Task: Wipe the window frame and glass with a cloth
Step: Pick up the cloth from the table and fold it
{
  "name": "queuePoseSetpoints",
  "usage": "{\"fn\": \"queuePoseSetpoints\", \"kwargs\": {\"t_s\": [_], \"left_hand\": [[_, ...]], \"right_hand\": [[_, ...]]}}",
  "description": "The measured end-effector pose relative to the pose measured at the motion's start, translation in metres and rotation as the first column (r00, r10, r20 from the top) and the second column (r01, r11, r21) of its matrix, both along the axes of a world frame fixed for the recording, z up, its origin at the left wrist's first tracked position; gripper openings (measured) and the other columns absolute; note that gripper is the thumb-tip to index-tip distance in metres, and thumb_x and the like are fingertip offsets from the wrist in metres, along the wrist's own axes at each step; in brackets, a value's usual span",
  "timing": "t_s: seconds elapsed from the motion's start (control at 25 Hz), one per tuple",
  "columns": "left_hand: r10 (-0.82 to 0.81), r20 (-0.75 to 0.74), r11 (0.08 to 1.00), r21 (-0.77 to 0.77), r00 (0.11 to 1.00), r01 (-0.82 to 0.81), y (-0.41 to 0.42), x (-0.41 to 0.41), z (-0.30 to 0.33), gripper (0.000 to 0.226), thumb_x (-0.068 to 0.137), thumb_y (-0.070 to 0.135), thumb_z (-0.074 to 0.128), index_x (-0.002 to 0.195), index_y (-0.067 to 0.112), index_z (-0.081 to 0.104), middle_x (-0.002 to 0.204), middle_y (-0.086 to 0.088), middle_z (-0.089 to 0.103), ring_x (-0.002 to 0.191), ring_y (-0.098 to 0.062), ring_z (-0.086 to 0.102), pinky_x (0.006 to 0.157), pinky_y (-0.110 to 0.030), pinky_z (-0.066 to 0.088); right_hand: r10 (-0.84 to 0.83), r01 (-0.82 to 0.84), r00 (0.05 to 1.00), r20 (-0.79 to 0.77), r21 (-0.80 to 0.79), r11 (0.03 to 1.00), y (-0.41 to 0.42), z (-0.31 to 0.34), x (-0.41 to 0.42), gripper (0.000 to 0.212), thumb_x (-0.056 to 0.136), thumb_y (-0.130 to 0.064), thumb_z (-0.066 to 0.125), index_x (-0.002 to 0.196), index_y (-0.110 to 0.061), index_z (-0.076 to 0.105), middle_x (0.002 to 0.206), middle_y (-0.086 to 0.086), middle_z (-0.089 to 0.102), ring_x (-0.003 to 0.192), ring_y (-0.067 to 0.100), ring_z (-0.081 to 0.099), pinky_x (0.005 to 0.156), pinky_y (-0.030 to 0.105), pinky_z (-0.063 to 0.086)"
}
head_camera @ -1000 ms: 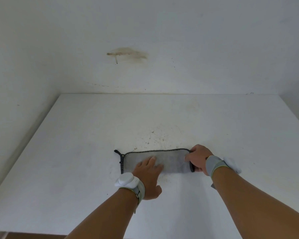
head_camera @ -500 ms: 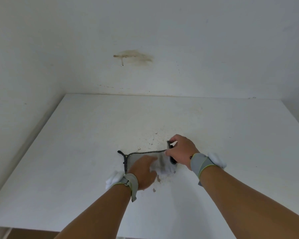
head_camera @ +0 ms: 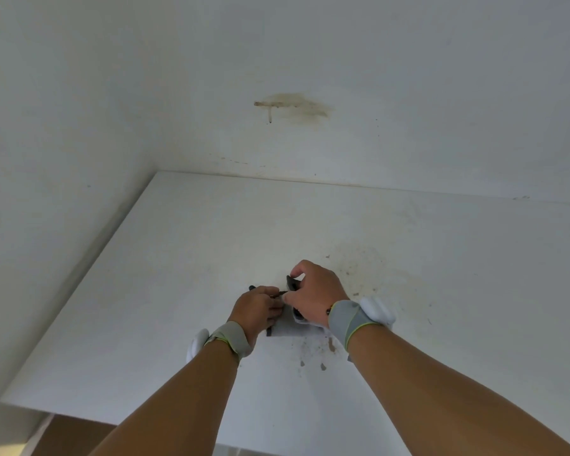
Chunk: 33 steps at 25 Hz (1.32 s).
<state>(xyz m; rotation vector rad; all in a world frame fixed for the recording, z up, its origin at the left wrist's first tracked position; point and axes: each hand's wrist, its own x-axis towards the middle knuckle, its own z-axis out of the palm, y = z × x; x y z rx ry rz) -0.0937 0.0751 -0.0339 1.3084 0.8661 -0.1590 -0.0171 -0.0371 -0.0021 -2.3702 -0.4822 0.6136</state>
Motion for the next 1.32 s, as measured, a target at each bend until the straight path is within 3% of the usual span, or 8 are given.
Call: {"fn": "queuePoseSetpoints", "kwargs": {"t_s": [0.12,0.2,0.36,0.48,0.64,0.8,1.0,1.32], "left_hand": [[0.057,0.007,0.998,-0.016,0.998,-0.057,0.013,-0.005,-0.002,0.027,0.092,0.007,0.043,0.110,0.007,0.062,0.110,-0.018,0.067,0.104,-0.032,0.064,0.093,-0.043,0.052],[-0.007,-0.009,0.964,0.264,1.000,0.009,0.024,-0.004,-0.008,0.025,0.089,0.017,0.046,0.103,0.012,0.066,0.109,-0.011,0.068,0.102,-0.029,0.063,0.095,-0.042,0.050],[-0.235,-0.143,0.663,0.700,0.961,0.266,0.031,-0.007,-0.009,0.031,0.094,0.017,0.048,0.123,0.017,0.057,0.121,-0.003,0.057,0.106,-0.019,0.054,0.090,-0.026,0.041],[-0.365,-0.230,0.460,0.798,0.902,0.389,0.023,-0.009,-0.009,0.043,0.093,0.024,0.049,0.136,0.021,0.047,0.137,-0.001,0.045,0.124,-0.020,0.045,0.104,-0.032,0.040],[-0.612,-0.360,-0.029,0.900,0.704,0.435,0.000,-0.007,-0.011,0.055,0.088,0.019,0.048,0.143,0.020,0.040,0.148,-0.004,0.038,0.135,-0.025,0.034,0.113,-0.036,0.028],[-0.697,-0.486,-0.218,0.844,0.527,0.490,-0.015,-0.008,-0.028,0.049,0.086,0.021,0.049,0.136,0.018,0.050,0.135,-0.005,0.046,0.127,-0.028,0.040,0.109,-0.036,0.035],[-0.647,-0.582,-0.216,0.759,0.492,0.614,-0.021,0.002,-0.018,0.039,0.088,0.029,0.049,0.125,0.018,0.056,0.128,-0.003,0.045,0.121,-0.025,0.042,0.100,-0.036,0.042],[-0.661,-0.356,0.199,0.766,0.661,0.611,-0.005,0.035,0.049,0.088,0.076,0.040,0.071,0.149,0.024,0.025,0.151,-0.001,0.033,0.137,-0.023,0.034,0.110,-0.038,0.035]], "right_hand": [[0.052,-0.051,0.999,0.010,-0.048,0.998,0.021,-0.011,-0.011,0.035,0.079,-0.029,0.068,0.111,-0.020,0.055,0.105,0.005,0.065,0.093,0.025,0.061,0.081,0.034,0.053],[0.133,-0.134,0.991,-0.011,-0.117,0.984,0.029,-0.022,-0.017,0.038,0.085,-0.031,0.063,0.119,-0.018,0.054,0.113,0.006,0.063,0.101,0.026,0.059,0.085,0.032,0.049],[0.188,-0.194,0.979,-0.076,-0.081,0.978,0.028,-0.029,-0.016,0.030,0.092,-0.023,0.053,0.121,-0.018,0.058,0.121,0.005,0.062,0.107,0.023,0.057,0.085,0.023,0.042],[-0.034,0.034,0.999,0.020,-0.001,0.999,0.005,-0.025,0.005,0.023,0.089,-0.017,0.051,0.109,-0.019,0.062,0.108,0.004,0.065,0.095,0.022,0.059,0.082,0.029,0.049],[-0.081,0.119,0.984,0.159,-0.247,0.962,-0.026,-0.034,0.022,0.030,0.087,-0.025,0.059,0.116,-0.022,0.050,0.119,0.004,0.049,0.099,0.026,0.058,0.080,0.033,0.049],[-0.078,0.113,0.992,0.104,-0.386,0.916,-0.032,-0.048,0.021,0.037,0.089,-0.029,0.057,0.123,-0.017,0.046,0.123,0.009,0.050,0.101,0.030,0.059,0.076,0.032,0.046],[-0.124,0.110,0.992,-0.011,-0.387,0.915,-0.029,-0.057,0.012,0.031,0.085,-0.034,0.057,0.110,-0.016,0.055,0.107,0.007,0.064,0.093,0.027,0.063,0.076,0.032,0.052],[0.149,-0.149,0.989,-0.011,-0.109,0.983,-0.043,0.021,0.026,0.024,0.083,-0.004,0.057,0.101,-0.015,0.069,0.090,0.002,0.056,0.084,0.023,0.055,0.068,0.028,0.044]]}}
